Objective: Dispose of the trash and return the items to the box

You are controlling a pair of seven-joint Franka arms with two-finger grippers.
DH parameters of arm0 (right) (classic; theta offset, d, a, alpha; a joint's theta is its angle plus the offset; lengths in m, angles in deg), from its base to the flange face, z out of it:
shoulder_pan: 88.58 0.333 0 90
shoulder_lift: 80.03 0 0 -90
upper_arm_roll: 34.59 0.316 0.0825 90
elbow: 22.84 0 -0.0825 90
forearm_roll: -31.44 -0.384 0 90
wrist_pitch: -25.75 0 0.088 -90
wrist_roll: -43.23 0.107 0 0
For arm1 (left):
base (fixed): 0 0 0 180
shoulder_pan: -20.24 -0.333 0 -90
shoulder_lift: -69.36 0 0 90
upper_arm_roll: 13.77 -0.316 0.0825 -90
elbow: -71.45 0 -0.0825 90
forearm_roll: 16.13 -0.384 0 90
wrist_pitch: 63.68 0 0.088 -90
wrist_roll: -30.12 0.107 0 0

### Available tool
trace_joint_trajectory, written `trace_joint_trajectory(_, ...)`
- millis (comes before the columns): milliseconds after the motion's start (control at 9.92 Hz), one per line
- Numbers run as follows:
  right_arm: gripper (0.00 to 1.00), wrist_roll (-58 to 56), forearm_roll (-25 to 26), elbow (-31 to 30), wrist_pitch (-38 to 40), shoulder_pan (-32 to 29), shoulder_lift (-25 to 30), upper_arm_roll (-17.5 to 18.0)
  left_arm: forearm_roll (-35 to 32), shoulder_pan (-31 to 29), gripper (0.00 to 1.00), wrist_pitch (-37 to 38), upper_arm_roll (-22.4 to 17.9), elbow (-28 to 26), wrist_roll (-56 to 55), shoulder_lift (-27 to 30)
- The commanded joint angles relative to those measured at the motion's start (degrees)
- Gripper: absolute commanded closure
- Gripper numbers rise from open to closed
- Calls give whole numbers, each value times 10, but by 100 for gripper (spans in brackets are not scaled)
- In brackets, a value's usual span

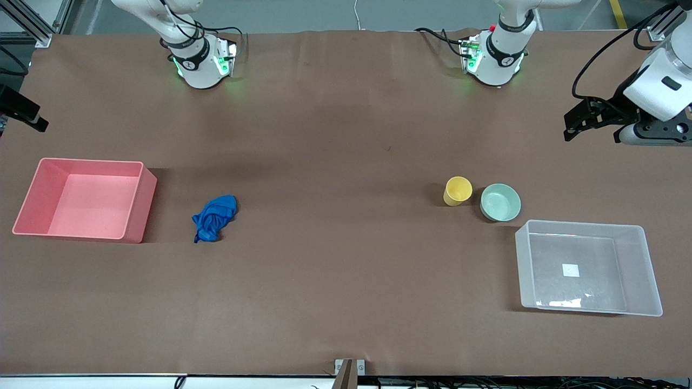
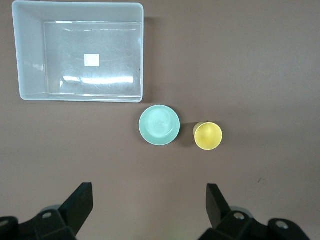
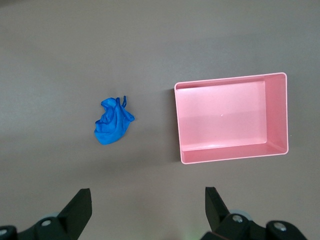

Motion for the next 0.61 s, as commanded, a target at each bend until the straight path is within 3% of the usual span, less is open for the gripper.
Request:
trace_joint_trajectory(0,0,-2,-8,1,0,0,1,-1,1,-3,0,5,1,-18,8,4)
trace_joint_trajectory(504,0,-2,-8,1,4,1,0,-1,3,0,2,12,-11,-31,10,2)
